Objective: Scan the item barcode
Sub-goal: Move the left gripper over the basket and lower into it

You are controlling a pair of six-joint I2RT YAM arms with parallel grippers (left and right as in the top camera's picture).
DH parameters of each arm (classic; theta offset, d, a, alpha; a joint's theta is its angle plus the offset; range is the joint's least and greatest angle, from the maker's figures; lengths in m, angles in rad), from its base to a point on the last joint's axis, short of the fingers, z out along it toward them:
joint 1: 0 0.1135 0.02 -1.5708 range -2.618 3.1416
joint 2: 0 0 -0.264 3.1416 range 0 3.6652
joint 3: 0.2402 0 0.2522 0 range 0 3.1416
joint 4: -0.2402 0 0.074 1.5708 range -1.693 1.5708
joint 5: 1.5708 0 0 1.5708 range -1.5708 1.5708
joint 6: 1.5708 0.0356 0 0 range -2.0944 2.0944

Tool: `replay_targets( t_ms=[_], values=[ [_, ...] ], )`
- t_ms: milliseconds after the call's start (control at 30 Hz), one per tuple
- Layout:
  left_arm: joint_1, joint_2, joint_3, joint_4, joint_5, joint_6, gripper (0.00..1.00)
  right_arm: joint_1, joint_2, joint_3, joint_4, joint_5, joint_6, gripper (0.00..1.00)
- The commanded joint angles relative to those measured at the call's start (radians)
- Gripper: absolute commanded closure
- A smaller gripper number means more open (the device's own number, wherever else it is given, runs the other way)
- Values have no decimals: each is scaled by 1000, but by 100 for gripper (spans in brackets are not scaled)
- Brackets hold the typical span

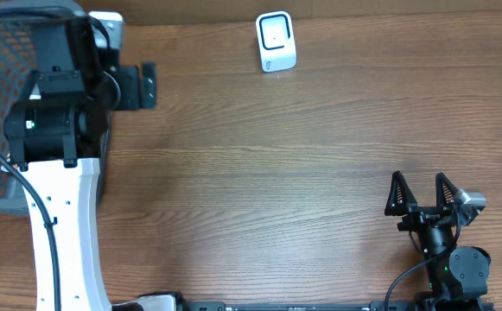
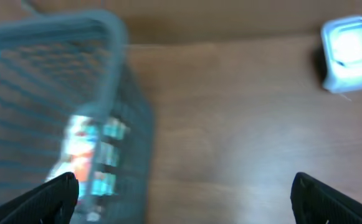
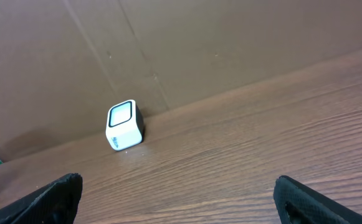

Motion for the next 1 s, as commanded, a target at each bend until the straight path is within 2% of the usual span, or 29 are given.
replay_targets(
  t_ms=[0, 200, 433, 567, 667, 833, 967],
  values=[
    [55, -8, 23, 44, -152, 22, 0, -5, -9, -10, 7, -6, -3, 0],
    [232, -3, 23, 96, -122, 21, 0, -5, -9, -10, 7, -6, -3, 0],
    [507, 44, 23, 140, 173, 14, 0, -5, -9, -10, 7, -6, -3, 0],
    [618, 115, 23, 148, 313, 32, 1, -5, -9, -10, 7, -6, -3, 0],
    [663, 197, 23, 133, 391, 110, 1, -5, -9, -10, 7, -6, -3, 0],
    [675, 319, 23, 71, 408, 204, 0, -5, -9, -10, 7, -6, -3, 0],
    [673, 389, 23, 53, 517, 275, 1, -5, -9, -10, 7, -6, -3, 0]
  ],
)
